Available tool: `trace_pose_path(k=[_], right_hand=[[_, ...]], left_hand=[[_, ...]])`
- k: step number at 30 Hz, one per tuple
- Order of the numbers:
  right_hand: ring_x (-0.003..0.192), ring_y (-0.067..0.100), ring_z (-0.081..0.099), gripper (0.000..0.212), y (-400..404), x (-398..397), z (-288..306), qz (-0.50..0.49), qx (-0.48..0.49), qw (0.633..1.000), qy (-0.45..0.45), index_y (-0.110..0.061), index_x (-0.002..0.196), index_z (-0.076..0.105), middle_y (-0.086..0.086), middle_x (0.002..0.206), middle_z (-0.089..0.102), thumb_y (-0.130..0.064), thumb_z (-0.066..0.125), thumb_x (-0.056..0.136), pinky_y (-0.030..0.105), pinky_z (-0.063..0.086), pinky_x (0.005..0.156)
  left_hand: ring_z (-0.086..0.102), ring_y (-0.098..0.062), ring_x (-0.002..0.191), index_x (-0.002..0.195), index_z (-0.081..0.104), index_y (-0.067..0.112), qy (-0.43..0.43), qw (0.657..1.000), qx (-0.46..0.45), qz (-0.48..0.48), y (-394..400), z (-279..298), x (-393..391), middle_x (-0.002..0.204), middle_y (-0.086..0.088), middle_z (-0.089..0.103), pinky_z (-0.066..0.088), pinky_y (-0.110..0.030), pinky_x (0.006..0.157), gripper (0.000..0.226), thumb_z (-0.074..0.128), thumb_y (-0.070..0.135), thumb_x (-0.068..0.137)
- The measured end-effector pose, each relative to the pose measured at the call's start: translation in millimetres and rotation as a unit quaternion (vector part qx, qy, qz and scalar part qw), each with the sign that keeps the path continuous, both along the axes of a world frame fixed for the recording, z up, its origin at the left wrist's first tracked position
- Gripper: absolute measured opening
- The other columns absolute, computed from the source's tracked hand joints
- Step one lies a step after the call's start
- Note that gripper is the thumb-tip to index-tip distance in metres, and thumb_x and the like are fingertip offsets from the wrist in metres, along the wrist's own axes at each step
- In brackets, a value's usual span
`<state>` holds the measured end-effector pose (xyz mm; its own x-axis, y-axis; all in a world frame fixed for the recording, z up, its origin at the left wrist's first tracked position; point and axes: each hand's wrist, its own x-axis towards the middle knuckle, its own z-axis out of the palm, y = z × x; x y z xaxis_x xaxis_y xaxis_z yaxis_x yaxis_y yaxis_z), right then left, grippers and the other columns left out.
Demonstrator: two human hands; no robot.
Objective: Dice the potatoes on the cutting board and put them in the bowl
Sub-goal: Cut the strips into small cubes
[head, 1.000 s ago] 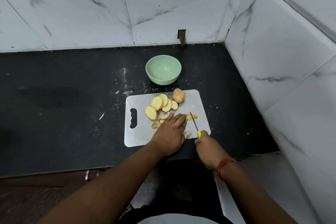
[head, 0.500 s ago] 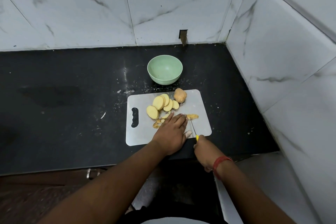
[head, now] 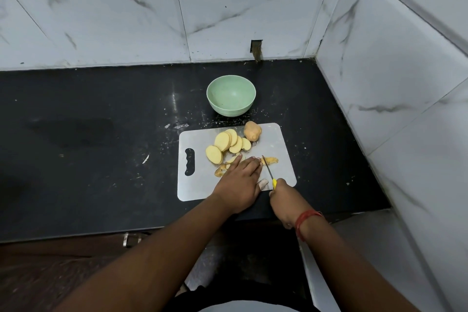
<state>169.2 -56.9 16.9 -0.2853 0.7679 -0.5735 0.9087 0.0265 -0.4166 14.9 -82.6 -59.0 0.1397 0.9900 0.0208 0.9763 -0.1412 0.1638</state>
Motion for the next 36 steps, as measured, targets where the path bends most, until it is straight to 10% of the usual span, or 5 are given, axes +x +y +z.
trace_pose_path(k=[18, 29, 36], right_hand=[[0.064, 0.012, 0.046, 0.015, -11.0, 14.8, -15.8, -0.029, -0.032, 0.999, -0.002, -0.004, 0.092, 0.045, 0.002, 0.074, 0.042, -0.017, 0.041, 0.1, 0.026, 0.034, 0.059], [0.057, 0.022, 0.046, 0.012, 13.8, 41.8, -0.2, -0.13, -0.033, 0.974, 0.185, -0.024, 0.091, 0.045, 0.01, 0.073, 0.05, -0.033, 0.041, 0.098, 0.031, 0.037, 0.049], [0.052, 0.019, 0.045, 0.009, 23.3, 49.2, 3.0, -0.158, -0.025, 0.962, 0.223, -0.03, 0.091, 0.046, 0.008, 0.071, 0.05, -0.032, 0.042, 0.098, 0.028, 0.035, 0.045]], left_hand=[[0.036, -0.027, 0.146, 0.15, 0.047, 0.004, 0.027, 0.999, 0.019, 0.005, -0.7, 0.8, 2.6, 0.153, -0.011, 0.046, 0.009, -0.047, 0.127, 0.07, 0.014, 0.047, 0.104], [0.036, -0.029, 0.146, 0.139, 0.057, 0.005, -0.001, 0.996, 0.084, -0.002, 4.2, 15.1, 16.0, 0.151, -0.015, 0.047, 0.015, -0.045, 0.127, 0.059, 0.028, 0.044, 0.106], [0.024, -0.03, 0.153, 0.154, 0.038, 0.002, 0.097, 0.992, 0.012, -0.081, 32.6, 19.1, 38.5, 0.162, -0.015, 0.034, 0.002, -0.045, 0.128, 0.087, -0.005, 0.049, 0.095]])
